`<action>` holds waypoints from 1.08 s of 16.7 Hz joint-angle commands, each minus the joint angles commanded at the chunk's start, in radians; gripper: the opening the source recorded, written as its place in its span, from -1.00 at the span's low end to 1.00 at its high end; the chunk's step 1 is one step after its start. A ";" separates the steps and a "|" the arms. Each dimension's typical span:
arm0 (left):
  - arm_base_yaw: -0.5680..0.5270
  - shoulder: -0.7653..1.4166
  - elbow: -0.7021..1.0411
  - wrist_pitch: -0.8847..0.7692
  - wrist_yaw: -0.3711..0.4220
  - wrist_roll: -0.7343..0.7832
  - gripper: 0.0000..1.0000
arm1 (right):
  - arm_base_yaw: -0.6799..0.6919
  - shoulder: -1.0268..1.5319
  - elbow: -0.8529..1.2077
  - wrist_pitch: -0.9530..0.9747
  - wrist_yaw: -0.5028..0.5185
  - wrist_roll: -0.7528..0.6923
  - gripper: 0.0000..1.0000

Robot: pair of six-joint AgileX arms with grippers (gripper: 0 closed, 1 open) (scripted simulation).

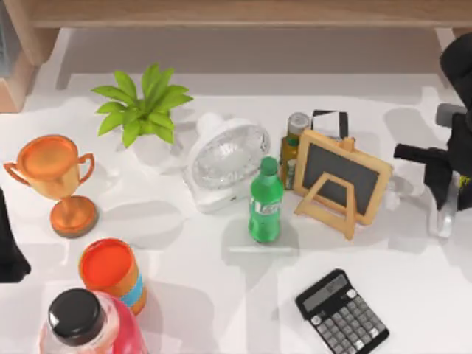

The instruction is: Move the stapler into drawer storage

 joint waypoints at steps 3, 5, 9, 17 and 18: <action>0.000 0.000 0.000 0.000 0.000 0.000 1.00 | -0.011 -0.031 0.001 -0.045 -0.005 0.016 -1.00; 0.000 0.000 0.000 0.000 0.000 0.000 1.00 | -0.013 -0.020 0.008 -0.047 -0.003 -0.004 -1.00; 0.000 0.000 0.000 0.000 0.000 0.000 1.00 | -0.006 0.031 0.062 -0.012 0.008 -0.076 -1.00; 0.000 0.000 0.000 0.000 0.000 0.000 1.00 | -0.003 0.029 0.081 -0.036 0.000 -0.086 -1.00; 0.000 0.000 0.000 0.000 0.000 0.000 1.00 | -0.001 0.022 0.094 -0.061 -0.007 -0.091 -1.00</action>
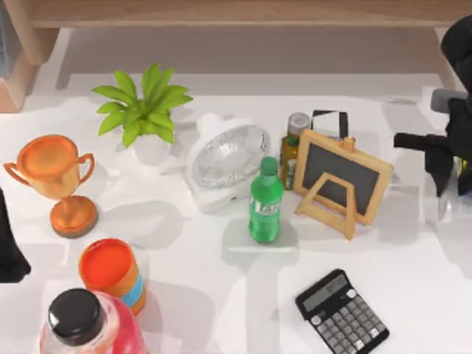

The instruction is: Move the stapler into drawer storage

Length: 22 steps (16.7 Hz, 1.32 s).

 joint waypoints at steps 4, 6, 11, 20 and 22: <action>0.000 0.000 0.000 0.000 0.000 0.000 1.00 | -0.016 -0.037 0.117 -0.116 -0.031 -0.054 -1.00; 0.000 0.000 0.000 0.000 0.000 0.000 1.00 | -0.051 -0.046 0.216 -0.162 -0.041 -0.105 -1.00; 0.000 0.000 0.000 0.000 0.000 0.000 1.00 | -0.219 0.015 0.511 -0.238 -0.040 -0.283 -1.00; 0.000 0.000 0.000 0.000 0.000 0.000 1.00 | -0.512 0.418 0.967 -0.332 0.006 -0.625 -1.00; 0.000 0.000 0.000 0.000 0.000 0.000 1.00 | -0.528 0.514 1.024 -0.364 0.016 -0.674 -1.00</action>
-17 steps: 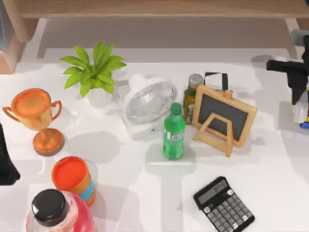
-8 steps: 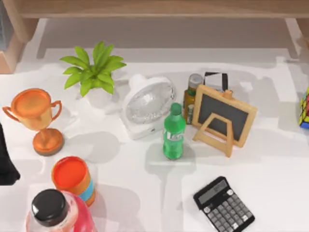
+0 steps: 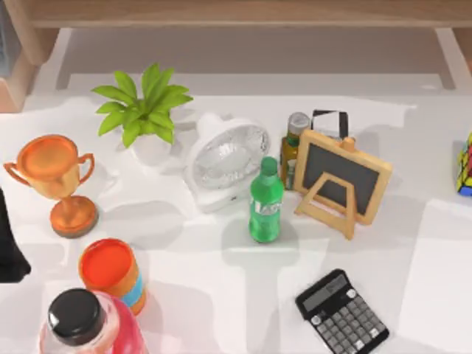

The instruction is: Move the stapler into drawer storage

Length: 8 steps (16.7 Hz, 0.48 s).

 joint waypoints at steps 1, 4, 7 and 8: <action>0.000 0.000 0.000 0.000 0.000 0.000 1.00 | -0.002 0.040 0.019 -0.019 0.005 -0.017 -1.00; 0.000 0.000 0.000 0.000 0.000 0.000 1.00 | 0.000 0.102 0.044 -0.066 0.015 -0.042 -1.00; 0.000 0.000 0.000 0.000 0.000 0.000 1.00 | 0.000 0.104 0.044 -0.067 0.015 -0.042 -1.00; 0.000 0.000 0.000 0.000 0.000 0.000 1.00 | 0.000 0.104 0.044 -0.067 0.015 -0.042 -1.00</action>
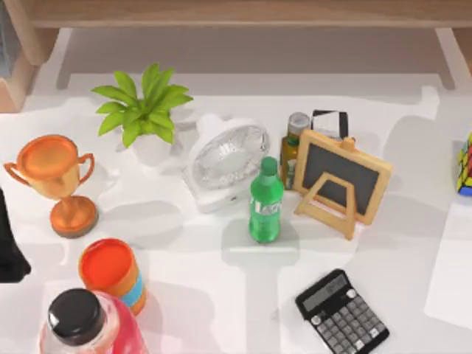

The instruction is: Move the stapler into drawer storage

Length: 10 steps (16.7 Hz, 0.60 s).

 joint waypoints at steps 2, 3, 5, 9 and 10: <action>0.000 0.000 0.000 0.000 0.000 0.000 1.00 | 0.003 0.002 -0.001 0.002 -0.001 0.002 -1.00; 0.000 0.000 0.000 0.000 0.000 0.000 1.00 | 0.002 0.003 -0.001 0.002 -0.005 -0.008 -1.00; 0.000 0.000 0.000 0.000 0.000 0.000 1.00 | -0.001 0.007 0.002 0.003 -0.022 -0.049 -1.00; 0.000 0.000 0.000 0.000 0.000 0.000 1.00 | -0.008 0.016 0.002 0.013 -0.061 -0.156 -1.00; 0.000 0.000 0.000 0.000 0.000 0.000 1.00 | -0.009 0.017 0.001 0.016 -0.069 -0.179 -1.00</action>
